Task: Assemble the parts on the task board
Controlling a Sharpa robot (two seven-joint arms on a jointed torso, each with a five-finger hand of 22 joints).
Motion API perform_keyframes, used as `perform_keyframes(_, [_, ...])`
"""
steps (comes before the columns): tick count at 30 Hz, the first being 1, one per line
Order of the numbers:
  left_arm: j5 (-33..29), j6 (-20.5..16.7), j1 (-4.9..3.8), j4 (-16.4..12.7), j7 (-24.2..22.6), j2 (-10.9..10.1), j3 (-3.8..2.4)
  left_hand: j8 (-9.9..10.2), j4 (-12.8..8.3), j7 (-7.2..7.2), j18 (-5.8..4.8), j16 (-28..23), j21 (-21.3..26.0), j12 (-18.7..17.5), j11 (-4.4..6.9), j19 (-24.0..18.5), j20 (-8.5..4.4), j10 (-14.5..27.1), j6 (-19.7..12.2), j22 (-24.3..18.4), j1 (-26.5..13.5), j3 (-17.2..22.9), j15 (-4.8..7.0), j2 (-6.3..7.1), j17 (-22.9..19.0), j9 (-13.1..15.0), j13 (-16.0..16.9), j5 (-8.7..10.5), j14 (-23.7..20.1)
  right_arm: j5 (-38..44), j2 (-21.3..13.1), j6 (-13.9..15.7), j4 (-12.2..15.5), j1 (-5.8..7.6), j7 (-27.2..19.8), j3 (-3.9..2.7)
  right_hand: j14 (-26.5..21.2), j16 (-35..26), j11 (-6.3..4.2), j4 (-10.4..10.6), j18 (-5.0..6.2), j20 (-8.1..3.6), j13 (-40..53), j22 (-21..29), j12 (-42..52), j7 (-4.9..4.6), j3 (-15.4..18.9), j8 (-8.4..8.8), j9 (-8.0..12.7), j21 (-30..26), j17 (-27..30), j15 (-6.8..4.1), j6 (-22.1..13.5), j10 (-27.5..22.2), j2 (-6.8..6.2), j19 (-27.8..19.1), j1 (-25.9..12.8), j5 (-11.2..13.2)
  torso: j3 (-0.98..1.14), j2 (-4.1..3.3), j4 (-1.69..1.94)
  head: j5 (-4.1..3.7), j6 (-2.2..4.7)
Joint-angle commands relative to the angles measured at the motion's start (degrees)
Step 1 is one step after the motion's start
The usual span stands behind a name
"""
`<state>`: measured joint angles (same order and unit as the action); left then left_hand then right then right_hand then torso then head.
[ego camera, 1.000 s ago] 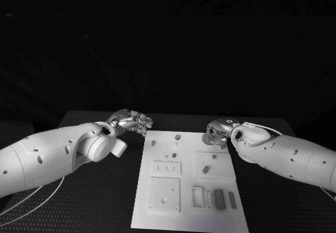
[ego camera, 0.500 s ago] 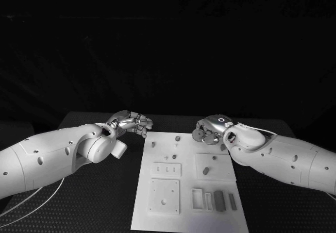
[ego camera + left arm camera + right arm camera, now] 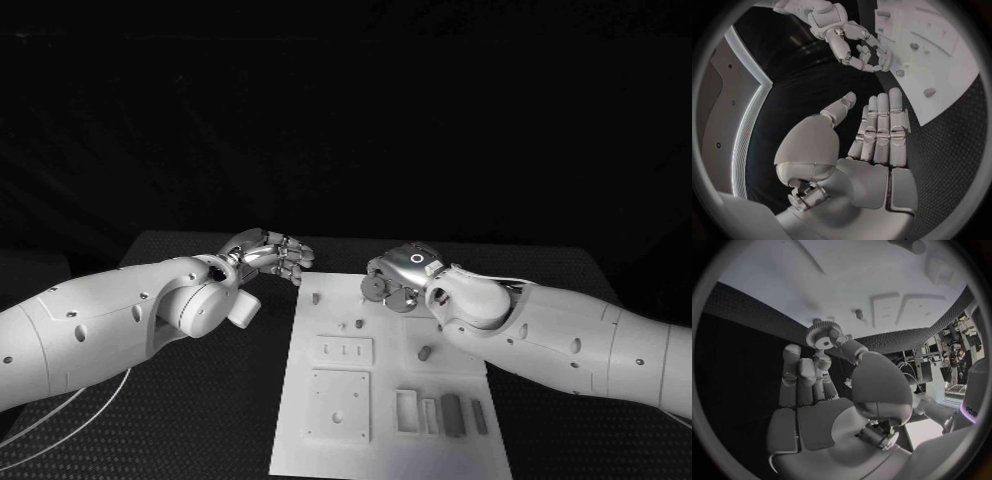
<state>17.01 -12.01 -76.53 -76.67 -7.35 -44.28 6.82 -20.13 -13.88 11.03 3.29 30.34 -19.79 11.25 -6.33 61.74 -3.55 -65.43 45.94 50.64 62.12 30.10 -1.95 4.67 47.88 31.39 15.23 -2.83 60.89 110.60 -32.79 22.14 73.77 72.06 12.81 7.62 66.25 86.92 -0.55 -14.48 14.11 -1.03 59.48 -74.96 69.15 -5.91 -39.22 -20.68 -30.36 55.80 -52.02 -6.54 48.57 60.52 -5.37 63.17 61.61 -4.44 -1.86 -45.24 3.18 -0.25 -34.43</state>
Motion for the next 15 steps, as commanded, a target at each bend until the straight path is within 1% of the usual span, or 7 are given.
perform_keyframes(1, [0.2, 0.4, -0.07, -0.1, -0.5, 0.3, -0.06, 0.4, 0.3, -0.13, 0.68, -0.3, 0.3, -0.4, -0.19, -0.3, -0.23, 0.3, -0.2, 0.1, -0.4, 0.0, 0.08, 0.19, 0.1, 0.1, 0.1, 0.02, 0.0, 5.1, 1.6, 0.4, -0.8, -0.04, 2.5, 0.67, 0.7, -0.1, -1.13, -0.1, 0.89, -0.14, -0.1, -0.6, -0.1, 1.50, -0.5, -1.28, -3.3, 0.2, 0.1, -0.54, 12.0, -0.8, -0.68, 0.3, 0.1, -0.1, 0.06, -0.02, 0.05, -0.03, 0.01])
perform_keyframes(4, [0.2, 0.5, -0.07, 0.0, -0.5, 0.3, -0.06, 0.4, 0.3, -0.13, 0.68, -0.3, 0.3, -0.4, -0.19, -0.3, -0.23, 0.3, -0.3, 0.1, -0.4, 0.0, 0.08, 0.20, 0.1, 0.1, 0.1, 0.02, 0.0, 5.7, 2.4, 0.4, -1.2, -0.11, 2.8, 1.36, 0.7, -0.1, -1.12, -0.1, 0.89, -0.15, -0.2, -0.6, -0.1, 1.49, -0.5, -1.26, -3.4, 0.2, 0.1, -0.54, 12.0, -0.7, -0.75, 0.3, 0.1, -0.1, 0.09, -0.03, 0.18, 0.03, -0.04])
perform_keyframes(6, [0.2, 0.6, -0.07, 0.1, -0.5, 0.4, -0.06, 0.4, 0.3, -0.13, 0.68, -0.3, 0.3, -0.4, -0.19, -0.3, -0.23, 0.3, -0.3, 0.1, -0.4, 0.0, 0.08, 0.20, 0.1, 0.1, 0.1, 0.02, 0.0, 5.7, 2.9, 0.3, -1.3, -0.21, 3.0, 1.48, 0.8, -0.1, -1.11, -0.1, 0.89, -0.17, -0.2, -0.6, -0.2, 1.48, -0.5, -1.25, -3.4, 0.2, 0.1, -0.55, 12.0, -0.7, -0.78, 0.4, 0.1, -0.1, 0.10, -0.03, 0.21, 0.10, -0.10])
perform_keyframes(8, [0.2, 0.6, -0.07, 0.1, -0.5, 0.4, -0.06, 0.4, 0.3, -0.12, 0.67, -0.3, 0.4, -0.4, -0.20, -0.3, -0.23, 0.3, -0.3, 0.1, -0.4, 0.0, 0.07, 0.20, 0.1, 0.1, 0.1, 0.02, 0.0, 5.8, 3.4, 0.2, -1.5, -0.25, 3.1, 1.55, 0.8, -0.1, -1.11, -0.1, 0.89, -0.18, -0.2, -0.6, -0.2, 1.48, -0.5, -1.24, -3.4, 0.1, 0.1, -0.55, 12.0, -0.7, -0.78, 0.4, 0.1, -0.1, 0.07, -0.02, 0.23, 0.07, -0.18])
perform_keyframes(10, [0.2, 0.6, -0.07, 0.1, -0.5, 0.4, -0.06, 0.4, 0.3, -0.12, 0.67, -0.3, 0.4, -0.4, -0.20, -0.3, -0.22, 0.3, -0.3, 0.1, -0.4, 0.0, 0.07, 0.20, 0.1, 0.1, 0.1, 0.02, 0.0, 6.1, 3.8, 0.1, -1.6, -0.25, 3.4, 1.60, 0.8, -0.1, -1.11, -0.1, 0.89, -0.19, -0.3, -0.6, -0.2, 1.47, -0.5, -1.22, -3.4, 0.1, 0.1, -0.55, 12.0, -0.7, -0.79, 0.4, 0.2, -0.1, 0.07, 0.00, 0.12, 0.15, -0.18])
perform_keyframes(13, [0.2, 0.6, -0.07, 0.1, -0.5, 0.4, -0.06, 0.4, 0.3, -0.12, 0.67, -0.3, 0.4, -0.4, -0.20, -0.3, -0.22, 0.3, -0.3, 0.1, -0.4, 0.0, 0.07, 0.19, 0.1, 0.1, 0.1, 0.02, 0.0, 6.1, 4.2, -0.4, -1.6, -0.25, 3.6, 1.62, 0.8, -0.1, -1.10, -0.1, 0.89, -0.20, -0.3, -0.6, -0.2, 1.46, -0.5, -1.21, -3.4, 0.1, 0.1, -0.55, 12.0, -0.6, -0.80, 0.4, 0.2, -0.1, 0.04, 0.02, 0.09, 0.21, -0.17])
perform_keyframes(15, [0.2, 0.6, -0.07, 0.1, -0.5, 0.4, -0.06, 0.4, 0.3, -0.12, 0.67, -0.3, 0.4, -0.4, -0.20, -0.3, -0.22, 0.3, -0.3, 0.1, -0.4, 0.0, 0.07, 0.20, 0.1, 0.1, 0.1, 0.02, 0.0, 6.1, 4.4, -0.6, -1.7, -0.25, 3.5, 1.63, 0.9, -0.2, -1.10, -0.1, 0.89, -0.21, -0.3, -0.6, -0.2, 1.46, -0.5, -1.21, -3.4, 0.1, 0.1, -0.56, 12.0, -0.6, -0.80, 0.4, 0.2, -0.1, 0.06, 0.01, 0.05, 0.22, -0.16])
